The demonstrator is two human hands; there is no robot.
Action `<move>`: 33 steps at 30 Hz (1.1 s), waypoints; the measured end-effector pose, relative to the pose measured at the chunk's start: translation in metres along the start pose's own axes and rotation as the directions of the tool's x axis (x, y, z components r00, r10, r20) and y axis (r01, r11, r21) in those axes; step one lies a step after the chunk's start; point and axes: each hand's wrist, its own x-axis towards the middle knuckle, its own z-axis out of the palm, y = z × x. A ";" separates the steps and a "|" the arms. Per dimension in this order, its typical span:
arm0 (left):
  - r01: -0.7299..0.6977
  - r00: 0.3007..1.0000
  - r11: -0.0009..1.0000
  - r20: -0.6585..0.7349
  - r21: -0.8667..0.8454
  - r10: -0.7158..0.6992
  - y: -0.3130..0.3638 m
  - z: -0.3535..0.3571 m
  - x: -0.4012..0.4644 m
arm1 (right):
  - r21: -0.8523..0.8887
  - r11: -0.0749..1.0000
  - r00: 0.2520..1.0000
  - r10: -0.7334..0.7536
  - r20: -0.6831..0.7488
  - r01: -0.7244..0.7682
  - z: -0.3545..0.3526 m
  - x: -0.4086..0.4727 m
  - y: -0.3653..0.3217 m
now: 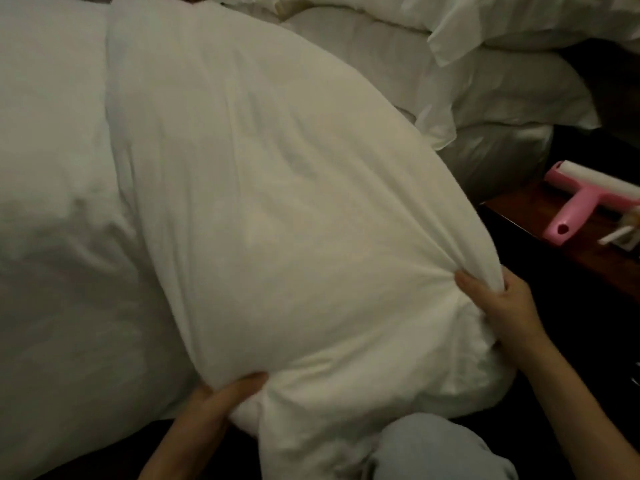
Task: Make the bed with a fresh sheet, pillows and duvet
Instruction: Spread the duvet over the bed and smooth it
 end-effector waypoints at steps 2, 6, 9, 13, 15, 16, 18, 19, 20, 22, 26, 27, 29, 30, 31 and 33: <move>-0.007 0.989 0.986 -0.146 0.168 0.032 -0.011 -0.006 0.024 | -0.182 0.975 0.992 0.122 -0.037 -0.127 0.012 0.007 0.038; -0.108 0.891 0.909 -0.368 0.402 0.268 -0.032 -0.029 0.038 | -0.479 0.860 0.984 0.133 -0.121 -0.175 0.032 -0.021 0.094; -0.144 0.606 0.726 -0.520 0.673 0.602 -0.030 -0.044 0.019 | -0.443 0.889 0.971 -0.194 -0.138 0.115 0.058 -0.025 0.071; -0.502 0.228 -0.270 0.426 0.822 0.876 -0.004 -0.009 0.014 | -0.368 0.808 0.810 -0.552 -0.200 0.460 0.103 -0.010 0.037; -0.458 0.266 -0.571 0.718 0.681 0.643 -0.004 0.017 0.029 | -0.439 0.694 0.756 -0.653 -0.049 0.570 0.126 -0.004 0.049; -0.448 0.338 -0.632 0.774 0.632 0.535 -0.014 0.017 0.043 | -0.529 0.607 0.744 -0.664 0.073 0.593 0.136 0.000 0.064; -0.458 0.510 -0.685 0.799 0.567 0.320 -0.028 0.002 0.076 | -0.711 0.429 0.802 -0.499 0.328 0.557 0.149 0.007 0.106; -0.481 0.592 -0.687 0.780 0.544 0.203 -0.032 -0.007 0.088 | -0.768 0.417 0.873 -0.267 0.408 0.486 0.149 0.008 0.126; -0.505 0.645 -0.682 0.756 0.529 0.109 -0.036 -0.014 0.095 | -0.812 0.456 0.906 0.031 0.423 0.364 0.147 0.006 0.142; -0.565 0.764 -0.700 0.597 0.437 -0.244 -0.032 -0.019 0.093 | -0.835 0.550 0.806 0.488 0.334 0.014 0.133 -0.005 0.154; -0.728 0.599 -0.492 0.792 0.478 -0.117 -0.024 -0.009 0.065 | -0.670 0.738 0.986 -0.157 -0.053 0.081 0.116 -0.038 0.152; -0.792 0.444 -0.479 0.896 0.378 -0.028 -0.021 -0.001 0.057 | -0.627 0.756 0.910 -0.374 -0.181 0.187 0.114 -0.038 0.147; -0.830 0.144 -0.527 0.983 0.182 0.113 -0.011 0.014 0.048 | -0.543 0.763 0.760 -0.570 -0.312 0.350 0.113 -0.031 0.129; -0.798 0.114 -0.575 0.981 0.183 0.155 0.000 0.022 0.047 | -0.527 0.778 0.754 -0.562 -0.342 0.341 0.115 -0.024 0.119; -0.746 0.121 -0.629 0.974 0.218 0.193 0.007 0.023 0.052 | -0.505 0.814 0.797 -0.495 -0.346 0.286 0.119 -0.013 0.117; -0.611 0.313 -0.721 0.937 0.326 0.159 0.006 0.011 0.074 | -0.481 0.876 0.976 -0.132 -0.171 0.034 0.127 0.006 0.132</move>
